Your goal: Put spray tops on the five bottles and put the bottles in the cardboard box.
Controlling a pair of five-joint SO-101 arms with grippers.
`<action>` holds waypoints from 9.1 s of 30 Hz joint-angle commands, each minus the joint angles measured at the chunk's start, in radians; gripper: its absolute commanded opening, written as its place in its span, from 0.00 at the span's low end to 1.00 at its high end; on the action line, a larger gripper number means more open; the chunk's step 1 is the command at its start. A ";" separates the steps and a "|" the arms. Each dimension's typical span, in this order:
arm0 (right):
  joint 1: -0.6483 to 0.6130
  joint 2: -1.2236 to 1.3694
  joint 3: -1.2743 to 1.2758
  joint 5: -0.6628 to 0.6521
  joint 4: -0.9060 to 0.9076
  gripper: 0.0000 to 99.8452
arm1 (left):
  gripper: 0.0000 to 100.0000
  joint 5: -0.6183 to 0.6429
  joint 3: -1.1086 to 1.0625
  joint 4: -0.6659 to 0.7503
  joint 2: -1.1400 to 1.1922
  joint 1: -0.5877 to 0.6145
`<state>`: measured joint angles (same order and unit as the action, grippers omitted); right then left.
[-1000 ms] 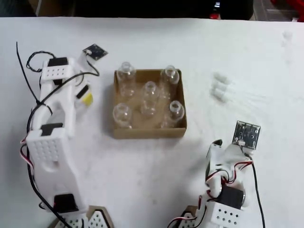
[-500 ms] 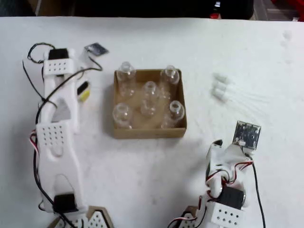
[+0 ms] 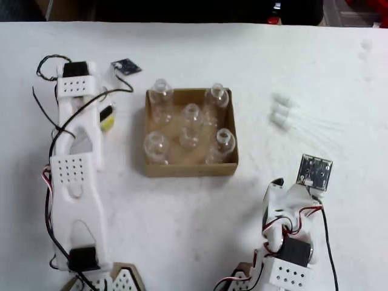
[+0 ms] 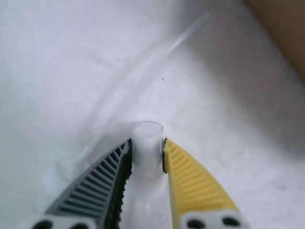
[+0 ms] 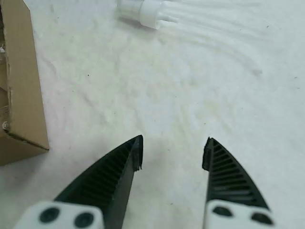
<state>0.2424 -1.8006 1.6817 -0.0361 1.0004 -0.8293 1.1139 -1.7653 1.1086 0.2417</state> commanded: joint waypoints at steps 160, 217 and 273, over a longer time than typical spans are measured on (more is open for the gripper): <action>-0.002 -0.004 0.008 0.002 0.021 0.18 | 0.02 0.749 -1.487 1.781 -1.328 -0.403; -0.002 -0.004 0.008 0.002 0.021 0.18 | 0.12 0.858 -1.947 2.039 -1.330 -0.384; -0.001 -0.004 0.008 0.002 0.021 0.18 | 0.02 0.786 -2.122 2.200 -1.399 -0.414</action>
<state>0.2424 -1.8006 1.6817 -0.0361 1.0173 -0.0299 -1.0234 0.4457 -0.2493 -0.1573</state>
